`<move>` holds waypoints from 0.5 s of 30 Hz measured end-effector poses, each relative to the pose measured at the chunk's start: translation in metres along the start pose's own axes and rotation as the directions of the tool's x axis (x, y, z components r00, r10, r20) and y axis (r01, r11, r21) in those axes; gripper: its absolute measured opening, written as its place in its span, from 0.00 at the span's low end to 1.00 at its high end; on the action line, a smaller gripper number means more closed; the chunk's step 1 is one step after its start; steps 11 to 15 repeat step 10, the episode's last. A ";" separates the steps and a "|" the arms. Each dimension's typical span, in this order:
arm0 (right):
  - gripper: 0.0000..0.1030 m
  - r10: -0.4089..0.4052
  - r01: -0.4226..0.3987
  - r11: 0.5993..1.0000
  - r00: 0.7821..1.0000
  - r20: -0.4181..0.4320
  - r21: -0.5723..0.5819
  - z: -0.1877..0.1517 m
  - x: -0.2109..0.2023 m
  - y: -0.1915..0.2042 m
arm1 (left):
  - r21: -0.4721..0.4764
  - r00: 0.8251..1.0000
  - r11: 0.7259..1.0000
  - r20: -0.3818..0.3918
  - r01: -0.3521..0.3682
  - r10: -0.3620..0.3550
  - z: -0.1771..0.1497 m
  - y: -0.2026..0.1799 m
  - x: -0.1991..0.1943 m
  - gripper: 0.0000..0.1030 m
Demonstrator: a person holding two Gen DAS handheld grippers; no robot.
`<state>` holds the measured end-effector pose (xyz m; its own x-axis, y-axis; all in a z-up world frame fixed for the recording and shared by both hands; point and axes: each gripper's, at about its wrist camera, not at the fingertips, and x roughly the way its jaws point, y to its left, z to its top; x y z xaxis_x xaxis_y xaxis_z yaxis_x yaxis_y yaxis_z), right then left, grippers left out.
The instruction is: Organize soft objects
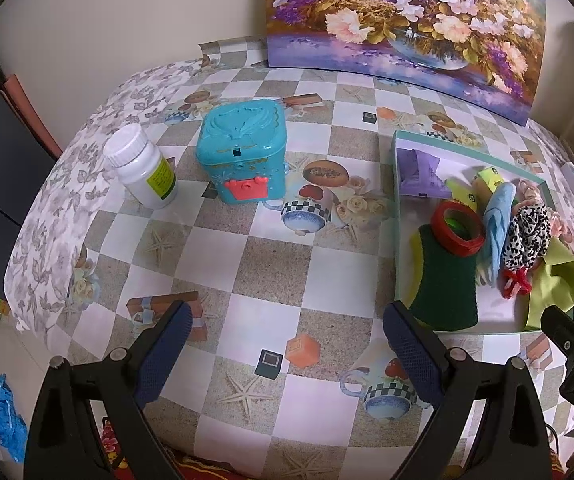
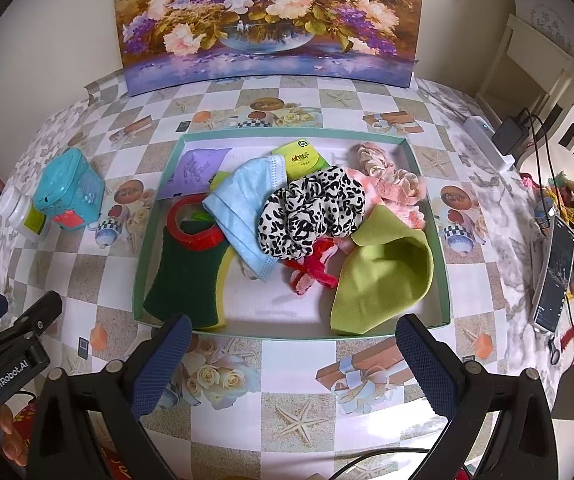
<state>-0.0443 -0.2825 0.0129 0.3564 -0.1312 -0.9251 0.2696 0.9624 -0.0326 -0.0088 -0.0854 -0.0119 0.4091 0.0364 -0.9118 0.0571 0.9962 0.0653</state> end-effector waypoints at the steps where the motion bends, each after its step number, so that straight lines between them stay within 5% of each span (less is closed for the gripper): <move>1: 1.00 0.000 0.000 1.000 1.000 0.000 0.002 0.000 0.000 0.000 | 0.000 1.000 1.000 -0.001 -0.001 0.001 0.000 0.000 0.000 0.94; 15: 1.00 -0.002 0.002 1.000 1.000 0.001 0.005 0.001 0.000 -0.003 | -0.003 1.000 1.000 0.000 0.012 -0.012 0.000 0.001 0.001 0.94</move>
